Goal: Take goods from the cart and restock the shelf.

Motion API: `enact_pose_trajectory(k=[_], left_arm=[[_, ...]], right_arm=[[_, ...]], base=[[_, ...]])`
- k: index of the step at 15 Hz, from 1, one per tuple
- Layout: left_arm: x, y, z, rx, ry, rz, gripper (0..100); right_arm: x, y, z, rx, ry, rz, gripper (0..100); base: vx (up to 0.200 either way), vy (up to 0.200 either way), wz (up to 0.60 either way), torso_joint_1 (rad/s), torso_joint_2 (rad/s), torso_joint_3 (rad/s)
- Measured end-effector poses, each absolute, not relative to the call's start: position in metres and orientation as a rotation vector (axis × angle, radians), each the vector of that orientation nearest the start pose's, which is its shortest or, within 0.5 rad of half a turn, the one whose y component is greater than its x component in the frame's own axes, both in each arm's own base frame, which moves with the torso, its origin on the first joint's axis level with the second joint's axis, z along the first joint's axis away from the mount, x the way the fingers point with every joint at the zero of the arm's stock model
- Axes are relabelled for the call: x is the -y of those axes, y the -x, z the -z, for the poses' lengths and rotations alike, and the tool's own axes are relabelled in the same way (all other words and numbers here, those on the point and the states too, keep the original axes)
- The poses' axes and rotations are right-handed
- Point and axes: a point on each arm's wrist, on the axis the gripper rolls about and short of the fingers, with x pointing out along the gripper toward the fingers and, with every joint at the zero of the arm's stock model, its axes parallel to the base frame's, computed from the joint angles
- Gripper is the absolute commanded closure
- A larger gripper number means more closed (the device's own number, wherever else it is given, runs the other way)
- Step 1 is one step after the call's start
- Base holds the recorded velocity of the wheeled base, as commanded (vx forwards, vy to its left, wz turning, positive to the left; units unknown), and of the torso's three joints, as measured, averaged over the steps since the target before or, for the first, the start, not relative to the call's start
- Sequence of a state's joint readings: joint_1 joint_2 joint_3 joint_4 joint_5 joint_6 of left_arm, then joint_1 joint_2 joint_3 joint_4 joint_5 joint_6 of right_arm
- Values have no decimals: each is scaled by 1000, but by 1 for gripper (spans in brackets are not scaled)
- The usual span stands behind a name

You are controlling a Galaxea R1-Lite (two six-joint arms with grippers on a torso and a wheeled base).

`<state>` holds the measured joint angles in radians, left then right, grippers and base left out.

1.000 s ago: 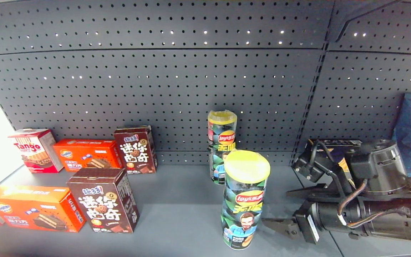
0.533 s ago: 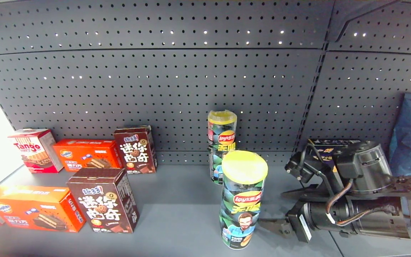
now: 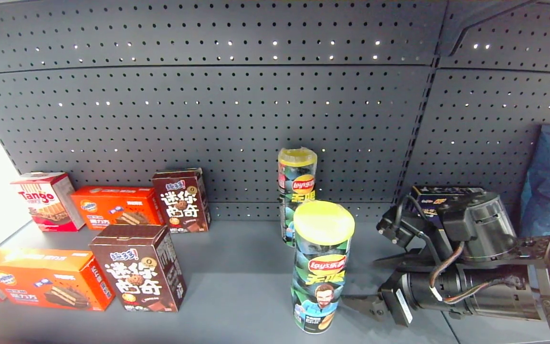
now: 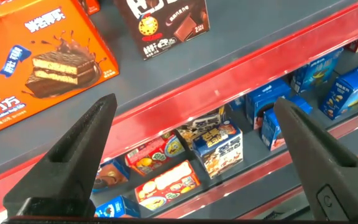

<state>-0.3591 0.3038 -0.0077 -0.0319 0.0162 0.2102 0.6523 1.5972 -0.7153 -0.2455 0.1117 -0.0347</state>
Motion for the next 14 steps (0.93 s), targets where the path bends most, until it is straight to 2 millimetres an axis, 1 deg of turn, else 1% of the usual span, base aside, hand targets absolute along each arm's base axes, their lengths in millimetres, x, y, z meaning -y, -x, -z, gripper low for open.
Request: enact_pose_trajectory(k=[5,14], left_arm=[[0,-2,-85,-223,-256,368,0],[0,-2,-84,-227,-241,368,0]], right_arm=[[-159,-207,-153,-613,202,-740,0],[-168,-209,-146,-634,218,-763,0]], base=[[0,0,0,0,0,0],[0,0,0,0,0,0]])
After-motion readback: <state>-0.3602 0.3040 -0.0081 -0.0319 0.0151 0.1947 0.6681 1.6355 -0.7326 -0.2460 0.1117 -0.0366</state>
